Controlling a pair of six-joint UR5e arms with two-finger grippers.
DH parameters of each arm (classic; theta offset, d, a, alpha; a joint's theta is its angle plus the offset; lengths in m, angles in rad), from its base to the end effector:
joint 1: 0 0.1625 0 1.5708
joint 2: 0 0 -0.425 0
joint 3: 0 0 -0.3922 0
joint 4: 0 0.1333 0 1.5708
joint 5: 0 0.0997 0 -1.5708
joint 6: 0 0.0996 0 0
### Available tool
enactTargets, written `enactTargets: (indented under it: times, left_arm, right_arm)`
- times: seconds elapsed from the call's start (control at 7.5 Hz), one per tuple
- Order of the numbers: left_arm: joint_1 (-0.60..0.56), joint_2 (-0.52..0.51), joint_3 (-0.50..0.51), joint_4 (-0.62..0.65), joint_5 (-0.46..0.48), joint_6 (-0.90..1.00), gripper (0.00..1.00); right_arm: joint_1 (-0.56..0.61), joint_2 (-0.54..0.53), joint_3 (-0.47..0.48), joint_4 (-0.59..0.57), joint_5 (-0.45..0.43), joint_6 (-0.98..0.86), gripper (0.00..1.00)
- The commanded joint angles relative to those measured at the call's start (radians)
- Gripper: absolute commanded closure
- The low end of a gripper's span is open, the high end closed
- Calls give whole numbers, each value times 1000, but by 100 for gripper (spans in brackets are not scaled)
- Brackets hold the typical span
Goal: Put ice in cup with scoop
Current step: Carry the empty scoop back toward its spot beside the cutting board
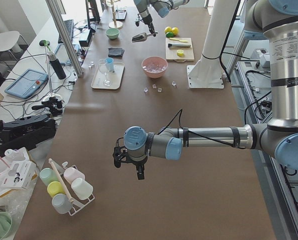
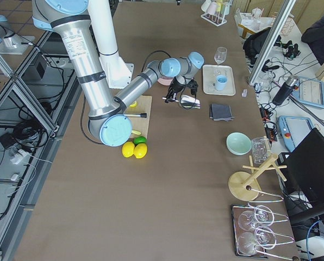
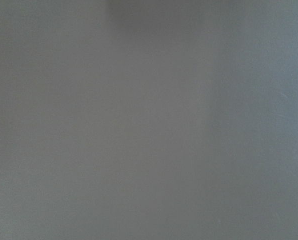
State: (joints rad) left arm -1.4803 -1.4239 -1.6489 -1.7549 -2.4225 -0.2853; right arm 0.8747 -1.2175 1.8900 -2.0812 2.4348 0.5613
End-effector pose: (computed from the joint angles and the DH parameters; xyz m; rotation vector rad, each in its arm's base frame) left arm -0.0188 -0.4391 0.6636 -0.0526 0.8566 -0.1336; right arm -0.3166 -0.4687 0.3647 -0.3847 -0.7877 -0.1961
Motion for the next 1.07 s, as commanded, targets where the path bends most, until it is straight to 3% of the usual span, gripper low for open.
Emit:
enactTargets:
  times: [0.0,0.13,0.93]
  left_arm:
    - [-1,-10,-3,-1,0,0,2]
    - [-1,-12,-6,-1,0,0,2]
    - [-2,-32,1,-3,-3,0,2]
  right_arm:
    - [-71,-110,-15,251,-39,200,100]
    - [-86,-120,-41,316,-42,242,100]
    - [-138,-140,-95,443,-86,293,100]
